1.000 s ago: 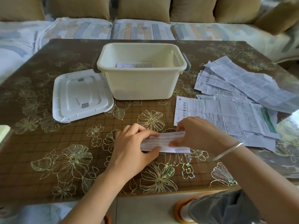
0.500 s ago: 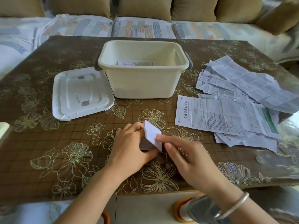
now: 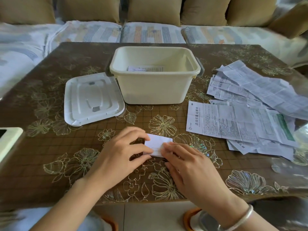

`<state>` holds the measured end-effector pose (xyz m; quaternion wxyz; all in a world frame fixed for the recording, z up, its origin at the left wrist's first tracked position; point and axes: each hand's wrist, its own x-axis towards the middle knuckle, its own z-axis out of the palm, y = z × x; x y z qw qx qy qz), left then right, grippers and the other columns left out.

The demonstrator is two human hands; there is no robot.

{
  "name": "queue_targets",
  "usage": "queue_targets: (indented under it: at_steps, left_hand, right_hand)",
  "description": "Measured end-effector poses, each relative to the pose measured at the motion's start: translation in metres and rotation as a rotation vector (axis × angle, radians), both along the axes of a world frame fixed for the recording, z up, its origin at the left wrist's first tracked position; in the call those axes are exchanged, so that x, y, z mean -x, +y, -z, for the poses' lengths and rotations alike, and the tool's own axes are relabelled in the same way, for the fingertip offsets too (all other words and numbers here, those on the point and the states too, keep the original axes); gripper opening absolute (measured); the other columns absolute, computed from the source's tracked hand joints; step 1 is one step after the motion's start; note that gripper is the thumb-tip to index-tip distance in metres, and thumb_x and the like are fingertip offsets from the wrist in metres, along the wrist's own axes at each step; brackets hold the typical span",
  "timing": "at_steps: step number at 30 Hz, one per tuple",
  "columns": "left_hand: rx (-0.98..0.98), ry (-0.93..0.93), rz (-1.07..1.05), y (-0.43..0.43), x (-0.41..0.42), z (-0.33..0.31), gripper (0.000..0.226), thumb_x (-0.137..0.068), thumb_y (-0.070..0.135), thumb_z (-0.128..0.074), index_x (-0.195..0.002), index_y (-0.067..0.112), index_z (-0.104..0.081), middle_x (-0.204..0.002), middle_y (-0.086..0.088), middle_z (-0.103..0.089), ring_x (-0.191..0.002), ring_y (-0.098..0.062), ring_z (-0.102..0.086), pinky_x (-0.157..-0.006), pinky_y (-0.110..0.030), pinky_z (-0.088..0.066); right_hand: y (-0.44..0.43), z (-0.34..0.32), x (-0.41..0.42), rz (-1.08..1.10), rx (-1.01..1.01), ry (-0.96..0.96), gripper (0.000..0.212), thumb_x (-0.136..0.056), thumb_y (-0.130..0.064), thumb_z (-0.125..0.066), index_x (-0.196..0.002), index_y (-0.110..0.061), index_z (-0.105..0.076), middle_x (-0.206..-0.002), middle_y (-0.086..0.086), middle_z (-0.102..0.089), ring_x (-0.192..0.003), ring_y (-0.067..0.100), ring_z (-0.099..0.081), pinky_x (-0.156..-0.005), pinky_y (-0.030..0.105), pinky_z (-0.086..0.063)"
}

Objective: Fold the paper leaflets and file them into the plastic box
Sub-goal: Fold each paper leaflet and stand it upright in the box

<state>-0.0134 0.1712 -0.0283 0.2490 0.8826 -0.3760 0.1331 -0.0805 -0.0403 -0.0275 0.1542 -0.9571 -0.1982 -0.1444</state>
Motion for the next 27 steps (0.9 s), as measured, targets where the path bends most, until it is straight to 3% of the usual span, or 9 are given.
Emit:
queue_targets:
  at_steps: [5, 8, 13, 20, 24, 27]
  left_hand:
    - [-0.189, -0.236, 0.213, 0.002, -0.01, -0.003, 0.014, -0.093, 0.018, -0.062, -0.088, 0.015, -0.075, -0.085, 0.004, -0.07, -0.075, -0.013, -0.066, -0.065, -0.032, -0.054]
    - [-0.176, -0.207, 0.218, -0.001, -0.014, -0.005, 0.016, -0.094, 0.014, -0.058, -0.085, 0.013, -0.071, -0.078, 0.003, -0.067, -0.064, -0.016, -0.063, -0.057, -0.033, -0.052]
    - [-0.045, -0.062, 0.15, -0.006, -0.033, -0.034, 0.022, -0.094, 0.027, -0.052, -0.095, 0.017, -0.072, -0.083, 0.01, -0.069, -0.071, -0.006, -0.065, -0.059, -0.026, -0.054]
    - [0.221, -0.115, -0.025, 0.003, -0.088, -0.108, 0.021, -0.091, 0.032, -0.06, -0.096, 0.018, -0.075, -0.09, 0.016, -0.071, -0.077, 0.003, -0.066, -0.065, -0.018, -0.055]
    - [0.247, -0.125, -0.272, 0.014, -0.138, -0.14, 0.012, -0.091, 0.021, -0.064, -0.095, 0.023, -0.075, -0.086, 0.013, -0.071, -0.075, -0.003, -0.066, -0.065, -0.023, -0.054]
    - [0.15, -0.093, -0.346, 0.007, -0.171, -0.149, 0.021, -0.093, 0.013, -0.059, -0.097, 0.028, -0.074, -0.091, 0.015, -0.071, -0.077, -0.004, -0.066, -0.071, -0.029, -0.056]
  right_hand:
    - [-0.001, -0.012, -0.01, -0.002, 0.003, 0.047, 0.031, -0.091, -0.038, -0.045, -0.097, -0.025, -0.073, -0.102, -0.011, -0.064, -0.092, 0.011, -0.059, -0.072, 0.026, -0.053]
    - [0.001, -0.023, -0.018, 0.02, 0.035, 0.112, 0.036, -0.085, -0.053, -0.046, -0.092, -0.03, -0.073, -0.093, -0.016, -0.066, -0.084, 0.006, -0.06, -0.064, 0.022, -0.052]
    - [0.004, -0.048, -0.045, 0.083, 0.001, 0.109, 0.011, -0.085, -0.038, -0.067, -0.083, -0.027, -0.065, -0.071, -0.013, -0.064, -0.057, 0.007, -0.059, -0.054, 0.029, -0.051]
    - [-0.008, -0.131, -0.113, 0.071, -0.241, 0.133, 0.005, -0.081, -0.031, -0.071, -0.084, -0.034, -0.069, -0.059, -0.024, -0.058, -0.058, -0.003, -0.059, -0.057, 0.012, -0.046]
    - [-0.027, -0.163, -0.174, 0.106, -0.348, 0.067, 0.012, -0.081, -0.026, -0.071, -0.075, -0.033, -0.064, -0.066, -0.012, -0.067, -0.06, 0.009, -0.065, -0.063, 0.03, -0.054]
    - [-0.032, -0.159, -0.224, 0.157, -0.274, 0.106, 0.014, -0.084, -0.024, -0.07, -0.075, -0.032, -0.062, -0.068, -0.012, -0.065, -0.063, 0.009, -0.065, -0.063, 0.025, -0.049]
